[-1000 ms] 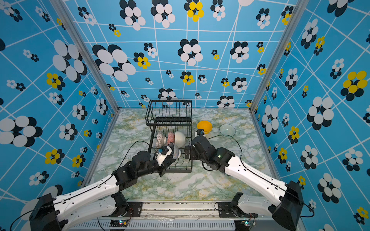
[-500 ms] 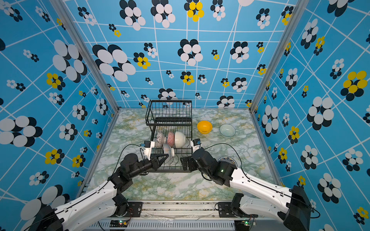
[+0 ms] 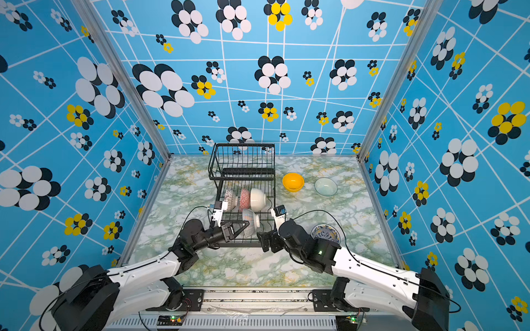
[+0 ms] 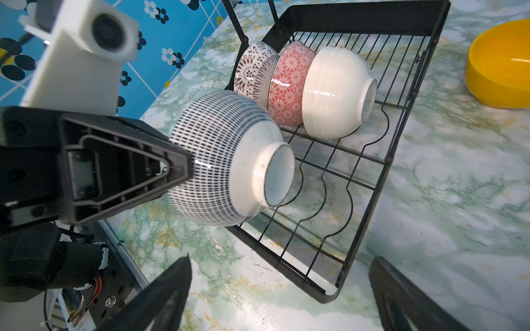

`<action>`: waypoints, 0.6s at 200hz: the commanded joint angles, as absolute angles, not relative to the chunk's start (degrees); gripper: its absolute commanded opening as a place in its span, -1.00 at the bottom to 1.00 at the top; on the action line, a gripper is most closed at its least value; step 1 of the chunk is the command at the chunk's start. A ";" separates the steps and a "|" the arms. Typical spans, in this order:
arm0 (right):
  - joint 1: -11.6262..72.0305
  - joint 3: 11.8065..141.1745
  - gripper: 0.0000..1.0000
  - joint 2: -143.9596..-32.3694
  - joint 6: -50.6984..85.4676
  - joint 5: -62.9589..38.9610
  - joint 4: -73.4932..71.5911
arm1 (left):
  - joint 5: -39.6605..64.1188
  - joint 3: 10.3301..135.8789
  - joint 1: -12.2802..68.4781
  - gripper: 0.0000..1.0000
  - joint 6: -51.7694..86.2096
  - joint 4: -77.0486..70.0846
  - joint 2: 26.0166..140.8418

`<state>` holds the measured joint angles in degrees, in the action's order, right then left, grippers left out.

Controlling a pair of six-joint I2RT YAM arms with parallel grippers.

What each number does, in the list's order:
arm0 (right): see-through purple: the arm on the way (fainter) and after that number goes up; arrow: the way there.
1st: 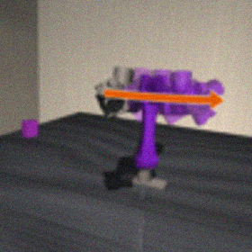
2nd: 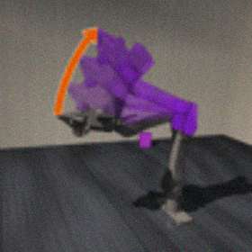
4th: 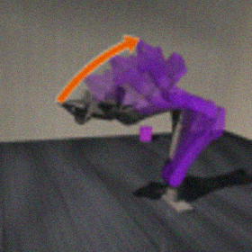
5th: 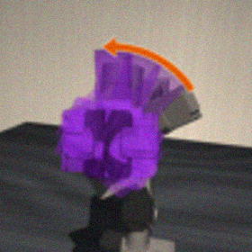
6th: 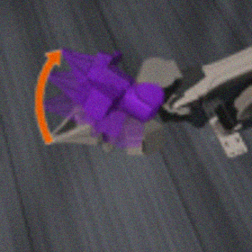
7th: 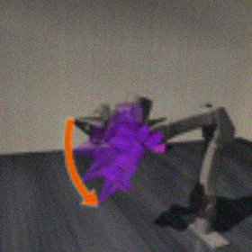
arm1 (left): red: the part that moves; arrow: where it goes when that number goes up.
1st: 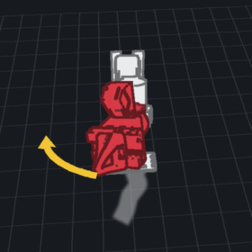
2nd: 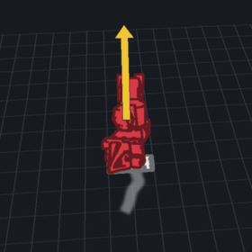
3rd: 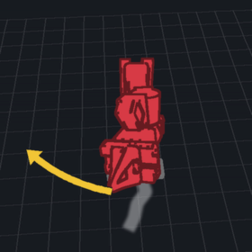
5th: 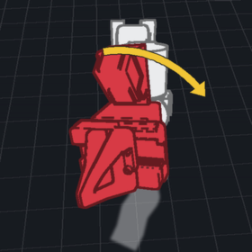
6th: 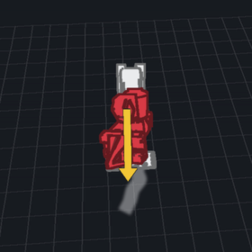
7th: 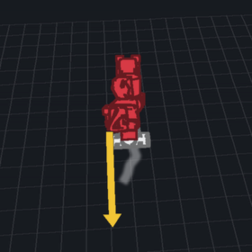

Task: Load bowls into a dish rack
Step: Place the bowl in the dish rack.

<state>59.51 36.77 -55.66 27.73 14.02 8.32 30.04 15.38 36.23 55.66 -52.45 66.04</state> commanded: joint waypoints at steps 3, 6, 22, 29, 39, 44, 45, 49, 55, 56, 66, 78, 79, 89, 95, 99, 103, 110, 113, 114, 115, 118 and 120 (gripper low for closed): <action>59.75 35.13 0.99 -53.17 25.32 13.93 6.80 | 34.90 16.83 36.84 -1.00 60.12 -68.81 71.23; 59.76 34.93 0.99 -52.95 25.31 13.82 6.77 | 34.96 16.87 37.03 -1.00 60.57 -69.87 72.10; 59.77 33.75 0.99 -51.65 24.85 13.00 6.72 | 35.38 17.41 38.07 -1.00 61.85 -74.41 76.61; 59.79 33.39 1.00 -51.16 24.58 12.54 6.83 | 36.04 18.00 38.34 -1.00 62.04 -75.59 78.77; 59.73 33.06 1.00 -50.60 24.20 12.02 7.24 | 36.83 18.90 38.73 -1.00 62.42 -78.19 81.64; 59.72 33.05 0.99 -50.41 24.10 11.88 7.49 | 36.92 19.29 38.84 -1.00 62.77 -79.83 83.08; 59.70 33.05 0.99 -50.39 24.09 11.83 7.57 | 36.96 19.36 38.89 -1.00 62.85 -79.99 83.29; 59.73 33.05 1.00 -50.28 24.01 11.74 7.76 | 36.75 19.78 39.00 -1.00 63.39 -80.08 83.98; 59.70 33.09 0.99 -50.04 23.84 11.70 8.05 | 36.82 20.39 39.19 -1.00 63.22 -80.15 84.64; 59.73 33.07 0.99 -50.02 23.83 11.70 8.07 | 36.82 20.48 39.24 -1.00 63.07 -80.15 84.73; 59.74 33.05 1.00 -49.84 23.60 11.80 8.28 | 36.26 20.85 39.54 -1.00 62.46 -80.03 85.45; 59.76 33.15 1.00 -49.83 23.17 11.95 8.39 | 35.93 21.11 39.64 -1.00 62.40 -80.14 86.39; 59.76 33.10 1.00 -49.83 23.14 11.95 8.42 | 35.89 21.14 39.64 -1.00 62.40 -80.15 86.48; 59.76 33.04 1.00 -49.92 22.86 12.14 8.27 | 35.69 21.32 39.64 -1.00 62.71 -80.15 87.60; 59.68 32.96 1.00 -50.13 22.73 12.13 8.18 | 35.79 21.42 39.64 -1.00 62.88 -80.15 88.32; 59.75 32.90 1.00 -50.25 22.64 12.13 8.09 | 35.82 21.52 39.69 -1.00 62.95 -80.14 88.70; 59.74 32.94 0.99 -50.42 22.59 12.13 8.04 | 35.82 21.61 39.77 -1.00 62.85 -80.14 89.16; 59.72 32.87 0.99 -50.76 22.50 12.15 8.07 | 35.69 21.61 39.90 -1.00 62.71 -80.09 89.63; 59.69 32.89 1.00 -50.92 22.51 12.15 8.07 | 35.69 21.63 39.90 -1.00 62.63 -80.15 89.77; 59.73 32.93 1.00 -50.95 22.46 12.14 8.08 | 35.69 21.67 39.95 -1.00 62.60 -80.15 89.84; 59.70 32.90 1.00 -51.01 22.48 12.14 8.08 | 35.69 21.69 39.97 -1.00 62.55 -80.15 89.92; 59.76 32.94 1.00 -51.13 22.49 12.13 8.09 | 35.71 21.71 39.99 -1.00 62.43 -80.15 90.01; 59.76 32.95 0.99 -51.21 22.52 12.13 8.20 | 35.71 21.71 39.99 -1.00 62.34 -80.15 90.00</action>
<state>59.51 33.74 -50.59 23.94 12.71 7.68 35.16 20.03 39.48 62.61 -74.41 88.97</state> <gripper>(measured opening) 0.997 0.088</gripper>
